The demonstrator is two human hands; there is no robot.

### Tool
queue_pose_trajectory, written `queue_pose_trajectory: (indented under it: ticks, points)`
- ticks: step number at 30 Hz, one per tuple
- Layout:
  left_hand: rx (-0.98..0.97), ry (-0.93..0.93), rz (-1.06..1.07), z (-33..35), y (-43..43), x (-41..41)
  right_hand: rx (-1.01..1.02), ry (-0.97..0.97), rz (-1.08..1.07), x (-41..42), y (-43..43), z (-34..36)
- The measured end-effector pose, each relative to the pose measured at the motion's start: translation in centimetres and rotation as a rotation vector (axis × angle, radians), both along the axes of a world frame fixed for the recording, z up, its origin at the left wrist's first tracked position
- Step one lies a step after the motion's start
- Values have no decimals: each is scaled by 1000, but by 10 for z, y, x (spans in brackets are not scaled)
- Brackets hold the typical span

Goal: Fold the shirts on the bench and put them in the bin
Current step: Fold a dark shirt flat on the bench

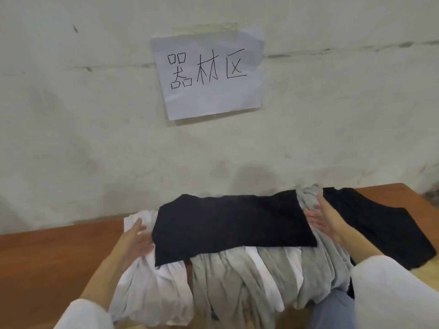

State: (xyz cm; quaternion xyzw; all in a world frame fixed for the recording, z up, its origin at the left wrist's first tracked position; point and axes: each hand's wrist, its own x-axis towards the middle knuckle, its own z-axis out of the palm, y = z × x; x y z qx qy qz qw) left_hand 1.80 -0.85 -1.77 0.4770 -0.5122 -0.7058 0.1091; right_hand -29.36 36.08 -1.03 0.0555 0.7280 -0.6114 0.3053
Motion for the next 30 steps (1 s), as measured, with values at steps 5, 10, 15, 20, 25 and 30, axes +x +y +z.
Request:
queue_pose_trajectory:
  ticks: [5,10,15,20,25,30]
  points:
    - [-224,-242,-63,-22,17,10,412,395,68,23,6,-27]
    - [-480,-376,-305,-29,35,15,686,426,244,36,3,-34]
    - [-219,184,228,-1,30,-1,233,329,-153,38,-18,-2]
    - [-297,273,266,37,-6,-47,-447,-78,-481,1,-51,41]
    - [-207,517,361,99,-51,-94,-634,-58,-422,-58,-78,81]
    - [-245,605,325,150,-70,-92,-884,5,-382,-66,-79,132]
